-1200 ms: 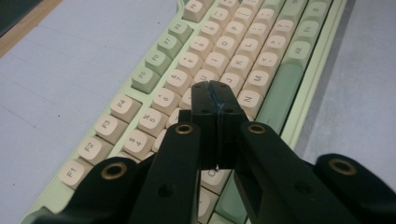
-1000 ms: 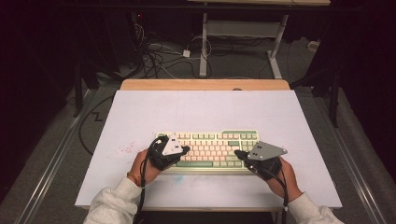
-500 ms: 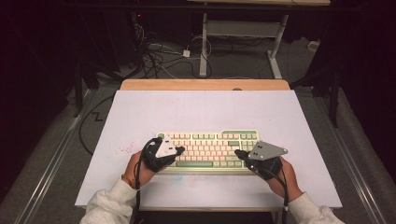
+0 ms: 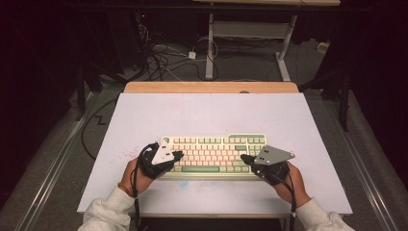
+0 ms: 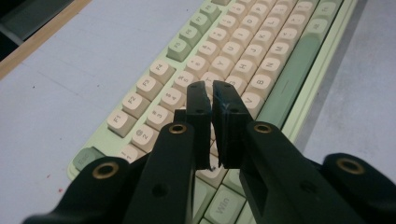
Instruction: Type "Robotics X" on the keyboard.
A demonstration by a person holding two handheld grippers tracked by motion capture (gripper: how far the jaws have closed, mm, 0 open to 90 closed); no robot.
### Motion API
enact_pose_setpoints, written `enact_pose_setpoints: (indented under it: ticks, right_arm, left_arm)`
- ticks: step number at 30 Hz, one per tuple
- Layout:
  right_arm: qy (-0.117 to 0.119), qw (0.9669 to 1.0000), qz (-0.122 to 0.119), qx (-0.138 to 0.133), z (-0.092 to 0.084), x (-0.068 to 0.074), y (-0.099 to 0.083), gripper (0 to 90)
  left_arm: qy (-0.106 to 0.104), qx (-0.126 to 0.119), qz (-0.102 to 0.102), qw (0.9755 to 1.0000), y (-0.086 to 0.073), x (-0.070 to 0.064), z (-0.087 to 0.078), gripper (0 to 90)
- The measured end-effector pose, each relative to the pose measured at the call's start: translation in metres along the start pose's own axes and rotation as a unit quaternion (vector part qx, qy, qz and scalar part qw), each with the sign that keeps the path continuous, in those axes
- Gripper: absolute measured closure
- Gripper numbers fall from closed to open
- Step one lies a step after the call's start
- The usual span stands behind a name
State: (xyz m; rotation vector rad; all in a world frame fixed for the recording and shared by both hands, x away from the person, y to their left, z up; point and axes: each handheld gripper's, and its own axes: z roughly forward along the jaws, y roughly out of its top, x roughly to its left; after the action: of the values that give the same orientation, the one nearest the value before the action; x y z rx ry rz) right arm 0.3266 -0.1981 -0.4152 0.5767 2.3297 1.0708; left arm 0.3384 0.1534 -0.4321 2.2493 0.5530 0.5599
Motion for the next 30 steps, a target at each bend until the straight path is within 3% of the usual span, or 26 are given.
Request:
enact_pose_setpoints:
  ticks: [30]
  right_arm:
    - [0.007,1.0000,0.003,0.003,0.006,0.001,0.003,90.0]
  left_arm:
    - [0.013,0.003,-0.003,0.9999,-0.020,0.000,-0.015,78.3]
